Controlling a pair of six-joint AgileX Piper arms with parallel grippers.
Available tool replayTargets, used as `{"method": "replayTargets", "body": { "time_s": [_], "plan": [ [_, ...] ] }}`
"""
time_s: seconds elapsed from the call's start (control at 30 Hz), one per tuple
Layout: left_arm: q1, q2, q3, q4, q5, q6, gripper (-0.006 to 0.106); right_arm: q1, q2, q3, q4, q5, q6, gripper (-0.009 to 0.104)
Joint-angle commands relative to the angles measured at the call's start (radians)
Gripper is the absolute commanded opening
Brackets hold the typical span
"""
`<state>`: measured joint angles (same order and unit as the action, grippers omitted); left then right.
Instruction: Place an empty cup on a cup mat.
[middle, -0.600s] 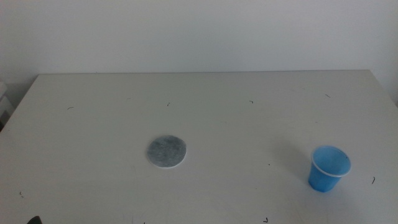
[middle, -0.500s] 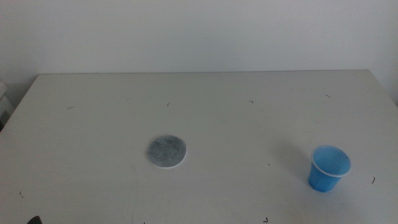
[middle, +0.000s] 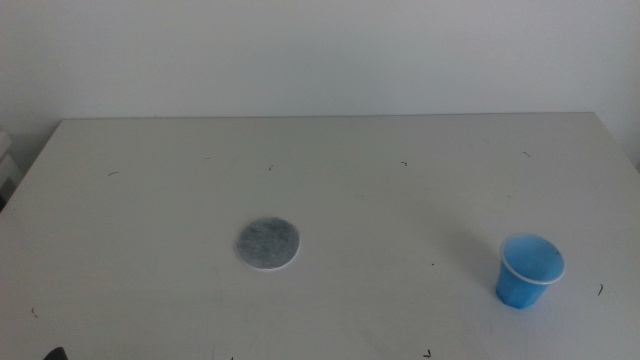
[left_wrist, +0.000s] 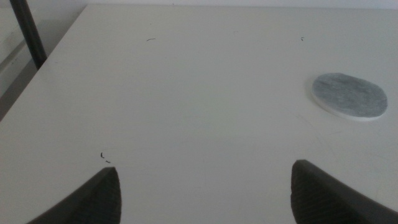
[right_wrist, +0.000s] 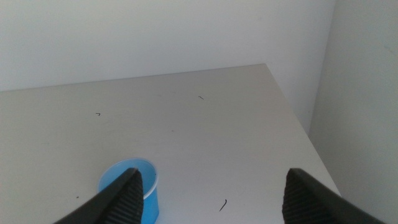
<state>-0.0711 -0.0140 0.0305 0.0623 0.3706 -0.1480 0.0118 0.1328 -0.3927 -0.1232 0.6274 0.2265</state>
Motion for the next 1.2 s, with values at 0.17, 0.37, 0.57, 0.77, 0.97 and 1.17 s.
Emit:
{"method": "replayTargets", "body": {
  "time_s": [0.17,0.37,0.57,0.77,0.97,1.17],
  "plan": [
    [0.001,-0.013,-0.006,0.003,-0.066,-0.010,0.105,-0.007,0.211,-0.249,0.044,0.084,-0.005,0.057],
    [0.001,-0.013,-0.006,0.003,-0.066,-0.010,0.105,-0.007,0.393,-0.438,0.076,0.164,-0.036,0.057],
    [0.001,-0.013,-0.006,0.003,-0.066,-0.010,0.105,-0.007,0.566,-0.591,0.117,0.232,-0.063,0.057],
    [0.001,-0.013,-0.006,0.003,-0.066,-0.010,0.105,-0.007,0.697,-0.693,0.151,0.303,-0.063,0.057],
    [0.001,-0.013,-0.006,0.003,-0.066,-0.010,0.105,-0.007,0.830,-0.777,0.194,0.358,-0.067,0.057],
    [0.001,-0.013,-0.006,0.003,-0.066,-0.010,0.105,0.007,0.928,-0.806,0.204,0.379,-0.096,0.057]
  ]
}}
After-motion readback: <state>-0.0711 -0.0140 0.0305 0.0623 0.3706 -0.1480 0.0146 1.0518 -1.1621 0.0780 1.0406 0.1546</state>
